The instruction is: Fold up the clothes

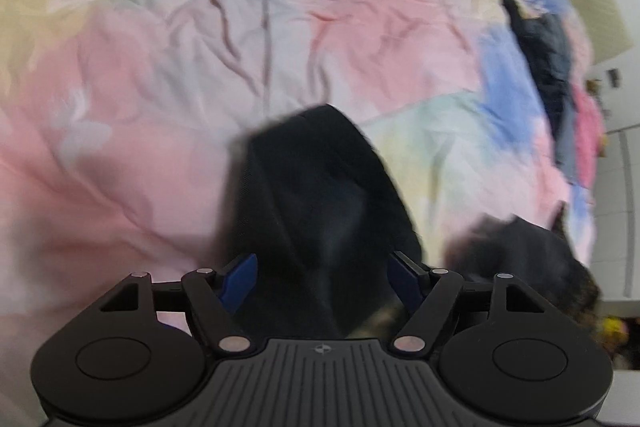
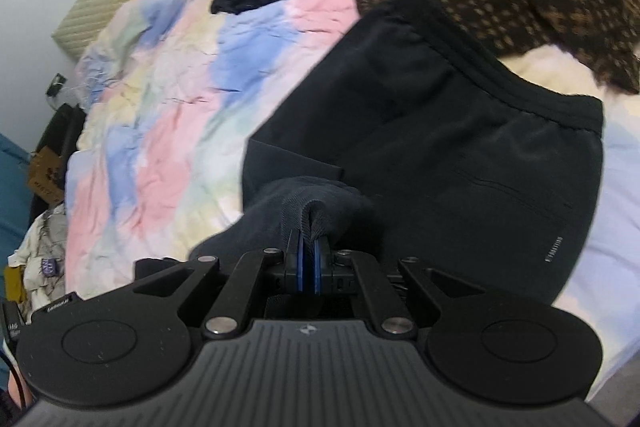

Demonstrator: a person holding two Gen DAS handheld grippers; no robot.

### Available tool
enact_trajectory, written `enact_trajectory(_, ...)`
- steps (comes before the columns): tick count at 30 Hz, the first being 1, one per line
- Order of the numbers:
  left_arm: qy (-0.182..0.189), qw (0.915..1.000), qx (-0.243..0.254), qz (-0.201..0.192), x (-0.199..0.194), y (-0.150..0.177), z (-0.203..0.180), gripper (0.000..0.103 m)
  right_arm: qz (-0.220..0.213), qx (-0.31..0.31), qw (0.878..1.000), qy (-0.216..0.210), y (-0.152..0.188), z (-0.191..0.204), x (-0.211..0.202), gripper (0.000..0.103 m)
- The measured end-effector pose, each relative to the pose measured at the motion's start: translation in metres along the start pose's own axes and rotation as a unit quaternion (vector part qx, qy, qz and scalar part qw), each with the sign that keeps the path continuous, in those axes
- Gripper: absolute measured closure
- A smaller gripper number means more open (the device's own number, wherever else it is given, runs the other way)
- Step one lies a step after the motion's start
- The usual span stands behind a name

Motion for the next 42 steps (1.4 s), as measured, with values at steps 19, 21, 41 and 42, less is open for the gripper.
enact_trajectory(19,0.007,0.9979,-0.050,-0.040,-0.018,-0.015,0.030,0.098,0.000,-0.047,0.998,-0.038,-0.013,0.031,-0.002,0.092)
enact_trajectory(21,0.014,0.9957,-0.060,-0.070,-0.056,-0.012,0.036,0.098,-0.009,-0.065,0.997,-0.047,-0.017,0.047,-0.002,0.092)
enact_trajectory(41,0.022,0.9687,-0.219,-0.116,-0.186,0.045,0.147,0.099,0.028,-0.258,0.955,-0.145,0.000,0.214,0.046,0.077)
enact_trajectory(42,0.025,0.9697,-0.215,-0.114,-0.181,0.041,0.149,0.099,0.030,-0.269,0.951,-0.148,0.006,0.219,0.042,0.076)
Point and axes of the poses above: each gripper's, at about its wrist camera, not at the fingertips, and x roughly the way its jaws point, z to its left, y to its underside, the point moved 2 cm from there along x, roughly the way its jaws point, and after that the axes turned 3 degrees about -x, right-handed, at the moved point
